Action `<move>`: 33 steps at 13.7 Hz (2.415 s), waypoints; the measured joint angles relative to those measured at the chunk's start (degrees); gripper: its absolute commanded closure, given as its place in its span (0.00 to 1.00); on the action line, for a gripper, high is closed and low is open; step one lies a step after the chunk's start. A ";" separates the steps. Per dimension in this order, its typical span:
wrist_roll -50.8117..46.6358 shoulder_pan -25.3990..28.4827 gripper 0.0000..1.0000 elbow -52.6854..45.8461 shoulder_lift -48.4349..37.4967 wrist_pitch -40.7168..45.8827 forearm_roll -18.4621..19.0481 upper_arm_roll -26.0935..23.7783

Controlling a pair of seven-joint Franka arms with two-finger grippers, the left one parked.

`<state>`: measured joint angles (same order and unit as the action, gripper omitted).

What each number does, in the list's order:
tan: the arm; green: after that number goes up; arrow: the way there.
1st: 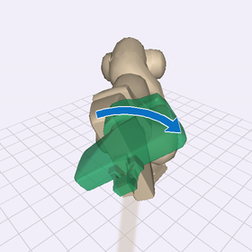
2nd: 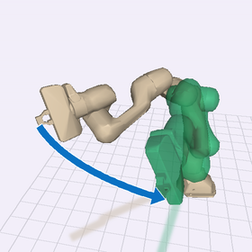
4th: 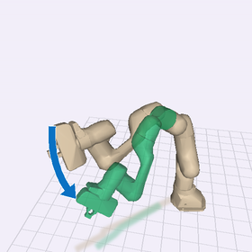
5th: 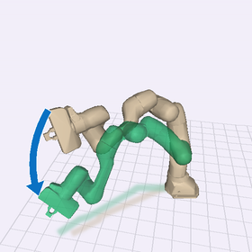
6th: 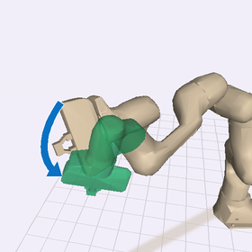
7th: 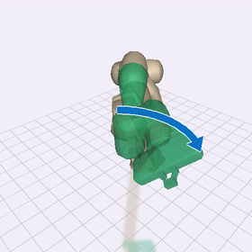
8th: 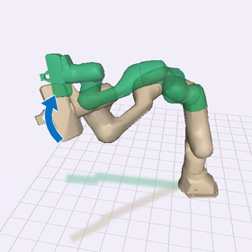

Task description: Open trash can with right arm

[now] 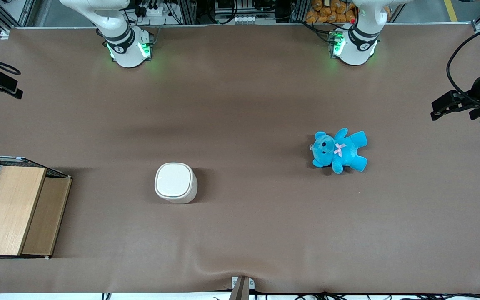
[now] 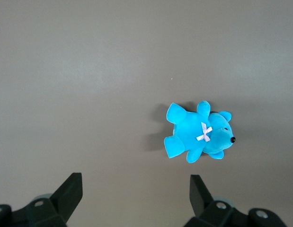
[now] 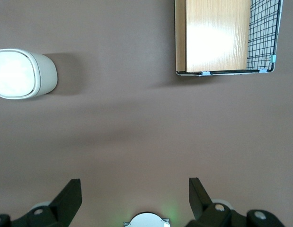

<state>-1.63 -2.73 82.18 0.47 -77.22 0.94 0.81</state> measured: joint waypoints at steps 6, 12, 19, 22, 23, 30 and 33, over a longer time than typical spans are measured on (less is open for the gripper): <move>0.00 -0.14 0.00 -0.01 0.00 0.00 0.00 0.00; 0.03 -0.63 0.00 -0.01 0.32 0.00 0.00 -0.01; 0.09 -0.35 0.00 0.02 1.51 0.13 -1.54 -0.81; 0.06 2.52 0.00 0.14 4.01 -0.17 -4.26 -1.18; 0.00 4.26 0.00 0.16 5.44 -1.00 -4.68 -1.25; -0.18 10.28 0.01 0.24 14.90 -7.20 -4.82 -1.39; -0.17 10.62 0.12 0.32 20.07 -12.12 -5.40 -1.39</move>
<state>-1.81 7.90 82.50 20.54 -89.34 -4.46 -0.58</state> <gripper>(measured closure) 0.022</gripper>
